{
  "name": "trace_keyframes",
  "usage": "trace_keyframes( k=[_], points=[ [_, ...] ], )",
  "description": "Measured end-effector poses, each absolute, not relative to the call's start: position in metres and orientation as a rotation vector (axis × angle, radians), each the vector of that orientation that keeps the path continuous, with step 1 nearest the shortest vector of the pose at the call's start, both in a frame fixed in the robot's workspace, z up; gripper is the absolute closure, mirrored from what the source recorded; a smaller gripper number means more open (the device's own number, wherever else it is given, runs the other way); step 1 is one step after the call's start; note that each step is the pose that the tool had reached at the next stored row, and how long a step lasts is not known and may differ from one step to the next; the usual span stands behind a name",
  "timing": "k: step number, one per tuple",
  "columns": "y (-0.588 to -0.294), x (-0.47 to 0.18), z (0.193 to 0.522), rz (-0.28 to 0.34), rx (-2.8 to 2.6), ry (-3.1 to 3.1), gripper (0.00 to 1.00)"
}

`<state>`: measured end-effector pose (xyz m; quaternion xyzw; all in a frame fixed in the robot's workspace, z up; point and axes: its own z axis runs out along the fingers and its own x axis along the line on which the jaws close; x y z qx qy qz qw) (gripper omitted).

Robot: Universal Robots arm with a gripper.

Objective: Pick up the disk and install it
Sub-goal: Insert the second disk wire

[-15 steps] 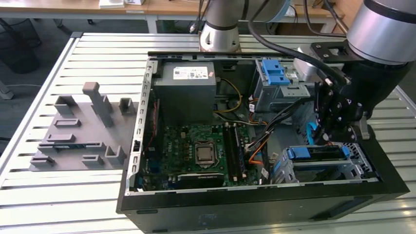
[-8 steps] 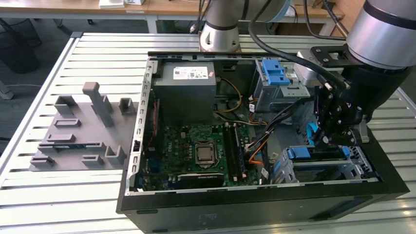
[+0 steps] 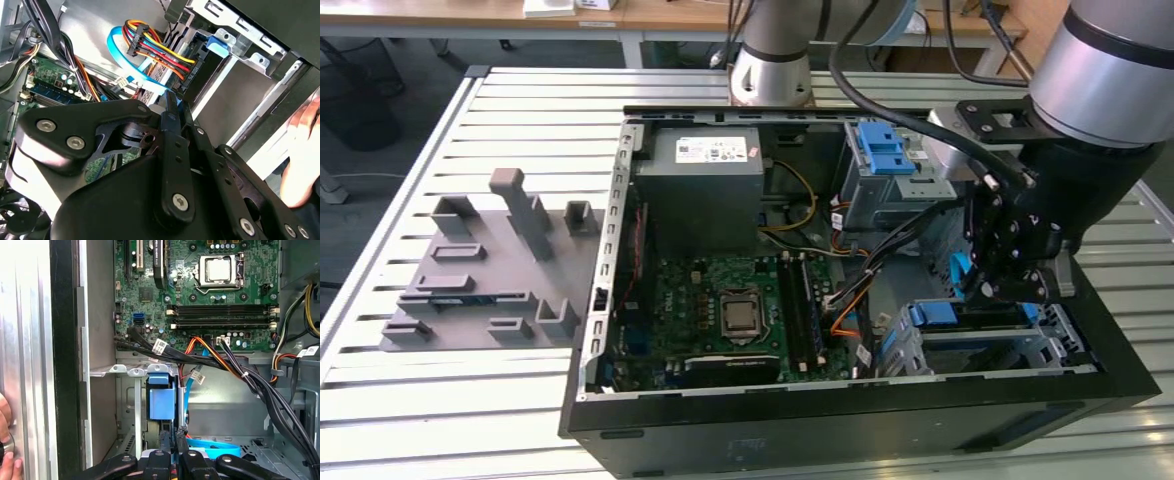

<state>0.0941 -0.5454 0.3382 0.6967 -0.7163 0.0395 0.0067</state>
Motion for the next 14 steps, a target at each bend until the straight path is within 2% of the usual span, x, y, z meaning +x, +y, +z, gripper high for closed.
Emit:
trace_keyframes(
  k=[14],
  points=[
    [-0.5465, 0.0950, 0.3353, 0.124, 2.174, -2.245, 0.84]
  ],
)
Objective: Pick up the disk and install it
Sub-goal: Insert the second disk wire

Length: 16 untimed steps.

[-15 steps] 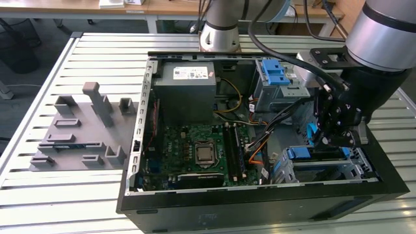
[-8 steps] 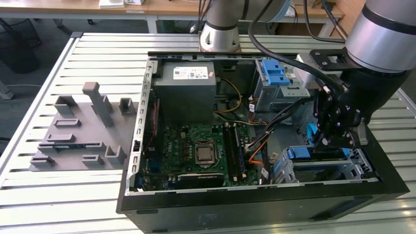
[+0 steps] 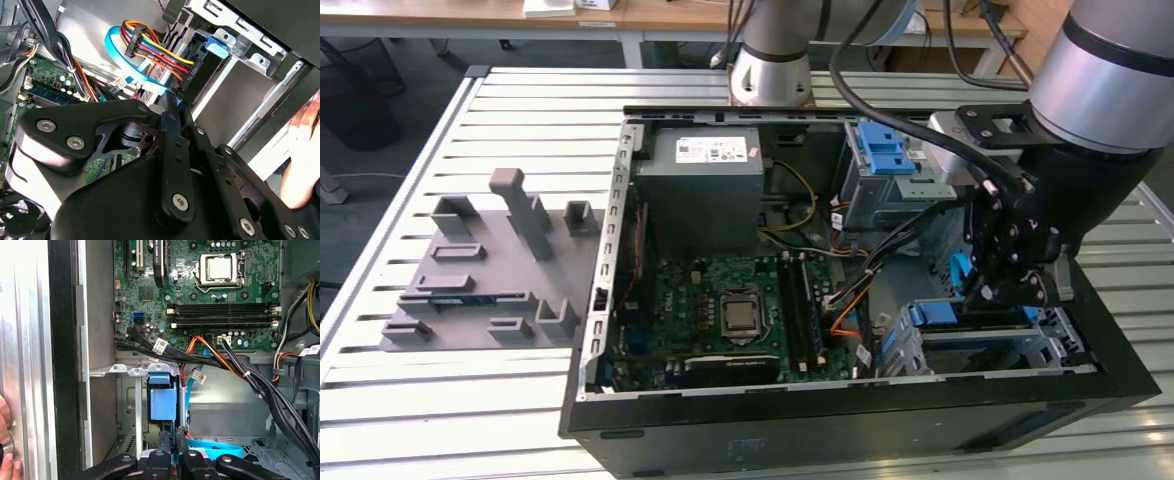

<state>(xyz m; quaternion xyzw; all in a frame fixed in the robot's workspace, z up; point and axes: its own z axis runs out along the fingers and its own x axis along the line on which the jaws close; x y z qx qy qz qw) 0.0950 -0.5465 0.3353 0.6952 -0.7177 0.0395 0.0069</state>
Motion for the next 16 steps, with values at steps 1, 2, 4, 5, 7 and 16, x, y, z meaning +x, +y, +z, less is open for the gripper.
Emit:
trace_keyframes(
  k=[1, 2, 4, 5, 7, 16],
  points=[
    [-0.5465, 0.0951, 0.3351, 0.124, 2.175, -2.245, 0.84],
    [-0.5465, 0.0952, 0.3349, 0.124, 2.174, -2.245, 0.84],
    [-0.5465, 0.0954, 0.3346, 0.123, 2.174, -2.245, 0.84],
    [-0.5465, 0.0955, 0.3345, 0.123, 2.174, -2.245, 0.84],
    [-0.5465, 0.0956, 0.3341, 0.123, 2.175, -2.245, 0.84],
    [-0.5465, 0.0973, 0.3321, 0.123, 2.175, -2.245, 0.84]
  ],
)
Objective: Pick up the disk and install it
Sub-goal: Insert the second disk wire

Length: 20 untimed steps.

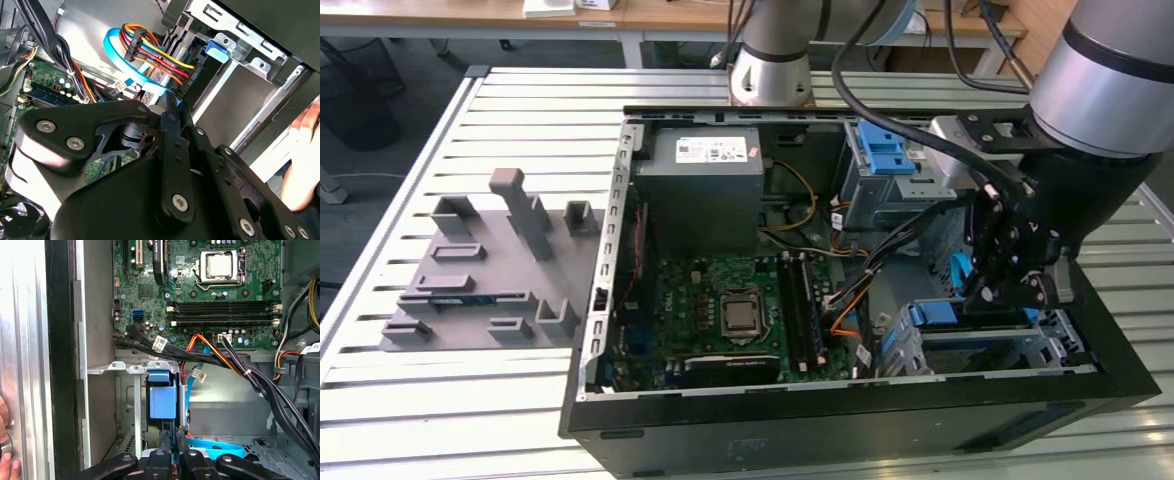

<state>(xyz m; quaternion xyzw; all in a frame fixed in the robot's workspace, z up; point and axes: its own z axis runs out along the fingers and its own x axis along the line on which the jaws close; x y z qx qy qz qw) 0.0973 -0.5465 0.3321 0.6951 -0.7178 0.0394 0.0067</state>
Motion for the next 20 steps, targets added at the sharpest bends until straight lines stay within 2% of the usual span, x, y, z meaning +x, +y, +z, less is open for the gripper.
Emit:
trace_keyframes(
  k=[16, 18, 19, 20],
  points=[
    [-0.5467, 0.0976, 0.3282, 0.124, 2.174, -2.245, 0.84],
    [-0.5467, 0.0976, 0.3281, 0.124, 2.174, -2.245, 0.83],
    [-0.5467, 0.0976, 0.3282, 0.124, 2.174, -2.245, 0.77],
    [-0.5467, 0.0976, 0.3286, 0.124, 2.174, -2.245, 0.77]
  ],
)
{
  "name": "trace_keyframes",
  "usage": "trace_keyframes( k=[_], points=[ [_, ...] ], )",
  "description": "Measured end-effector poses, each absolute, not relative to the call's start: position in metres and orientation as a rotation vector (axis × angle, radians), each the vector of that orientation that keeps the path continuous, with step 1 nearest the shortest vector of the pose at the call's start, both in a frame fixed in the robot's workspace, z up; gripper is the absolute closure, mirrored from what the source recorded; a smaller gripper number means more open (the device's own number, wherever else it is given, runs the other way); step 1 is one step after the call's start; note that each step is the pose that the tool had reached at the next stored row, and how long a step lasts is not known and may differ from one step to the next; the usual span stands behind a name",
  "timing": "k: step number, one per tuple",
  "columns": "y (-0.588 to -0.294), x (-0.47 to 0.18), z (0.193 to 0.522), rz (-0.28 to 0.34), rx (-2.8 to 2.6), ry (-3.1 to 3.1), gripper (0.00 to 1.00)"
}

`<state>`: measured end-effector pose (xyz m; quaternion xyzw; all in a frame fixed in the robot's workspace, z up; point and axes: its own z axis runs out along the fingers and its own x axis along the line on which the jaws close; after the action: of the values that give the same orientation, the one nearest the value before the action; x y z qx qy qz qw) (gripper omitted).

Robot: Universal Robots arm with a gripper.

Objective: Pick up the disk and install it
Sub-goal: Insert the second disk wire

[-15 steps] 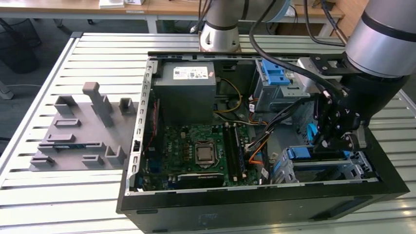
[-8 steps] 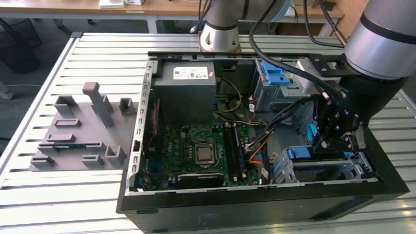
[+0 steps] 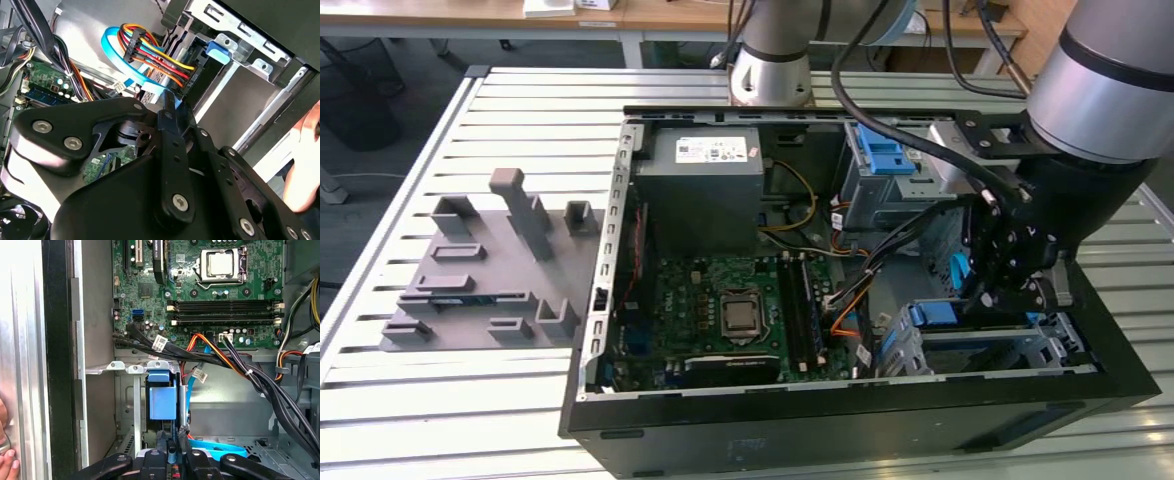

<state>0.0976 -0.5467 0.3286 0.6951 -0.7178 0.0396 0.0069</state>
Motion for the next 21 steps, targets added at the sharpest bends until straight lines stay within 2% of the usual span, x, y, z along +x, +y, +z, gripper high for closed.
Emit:
trace_keyframes(
  k=[21],
  points=[
    [-0.547, 0.098, 0.342, 0.124, 2.174, -2.245, 0.77]
  ],
)
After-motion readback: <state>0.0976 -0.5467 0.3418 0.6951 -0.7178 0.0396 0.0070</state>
